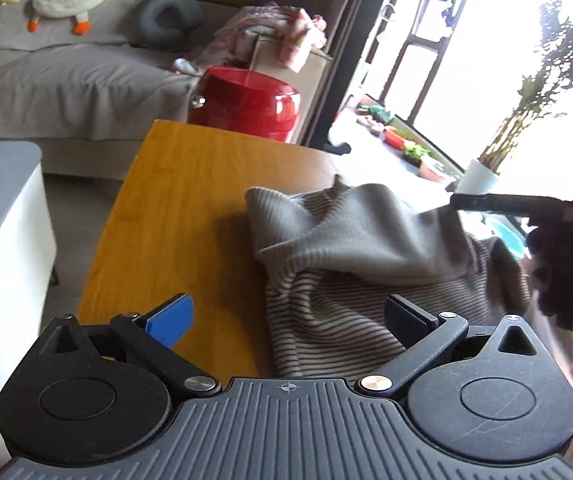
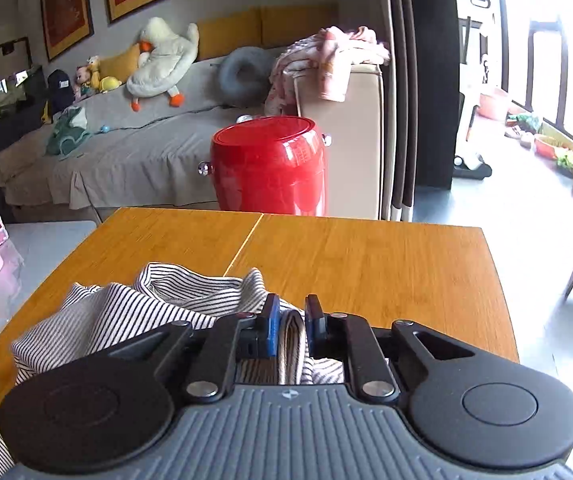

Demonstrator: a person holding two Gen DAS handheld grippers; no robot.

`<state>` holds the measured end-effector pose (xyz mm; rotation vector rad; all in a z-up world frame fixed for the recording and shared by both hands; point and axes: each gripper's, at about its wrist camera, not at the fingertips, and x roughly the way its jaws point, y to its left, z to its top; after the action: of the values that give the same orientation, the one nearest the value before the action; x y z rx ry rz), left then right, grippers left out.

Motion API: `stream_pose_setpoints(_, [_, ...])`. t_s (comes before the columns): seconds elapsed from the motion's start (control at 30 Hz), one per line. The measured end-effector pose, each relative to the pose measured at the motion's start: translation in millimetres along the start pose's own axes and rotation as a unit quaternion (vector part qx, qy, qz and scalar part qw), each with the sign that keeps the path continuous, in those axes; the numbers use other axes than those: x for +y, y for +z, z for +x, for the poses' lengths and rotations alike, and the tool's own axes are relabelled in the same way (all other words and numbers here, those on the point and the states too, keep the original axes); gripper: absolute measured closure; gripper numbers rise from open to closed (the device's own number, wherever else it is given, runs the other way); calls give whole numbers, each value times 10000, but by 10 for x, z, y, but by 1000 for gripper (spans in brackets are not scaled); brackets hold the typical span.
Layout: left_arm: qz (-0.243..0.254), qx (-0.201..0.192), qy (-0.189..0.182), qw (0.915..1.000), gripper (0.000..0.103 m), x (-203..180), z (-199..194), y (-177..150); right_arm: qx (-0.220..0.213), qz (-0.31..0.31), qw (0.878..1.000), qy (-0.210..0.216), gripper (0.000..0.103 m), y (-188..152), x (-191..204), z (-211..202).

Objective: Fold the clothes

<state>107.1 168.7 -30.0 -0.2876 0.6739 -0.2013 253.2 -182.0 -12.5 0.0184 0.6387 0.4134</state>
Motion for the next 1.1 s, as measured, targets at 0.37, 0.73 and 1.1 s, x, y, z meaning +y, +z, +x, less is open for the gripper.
stream_pose_setpoints(0.37, [-539,-60,-168,9984,13,82,467,460,11,-152,9990,422,71,-359,135,-304])
stream_pose_setpoints(0.73, [1332,-362,240,9901,6,-503,88,47,53,-313,9995,-5,44,-159,239,-248])
stream_pose_setpoints(1.1, [1319,-41,-1508,9797,2,-935,433,-8,-907,-758,9908,663,97,564,778,-603])
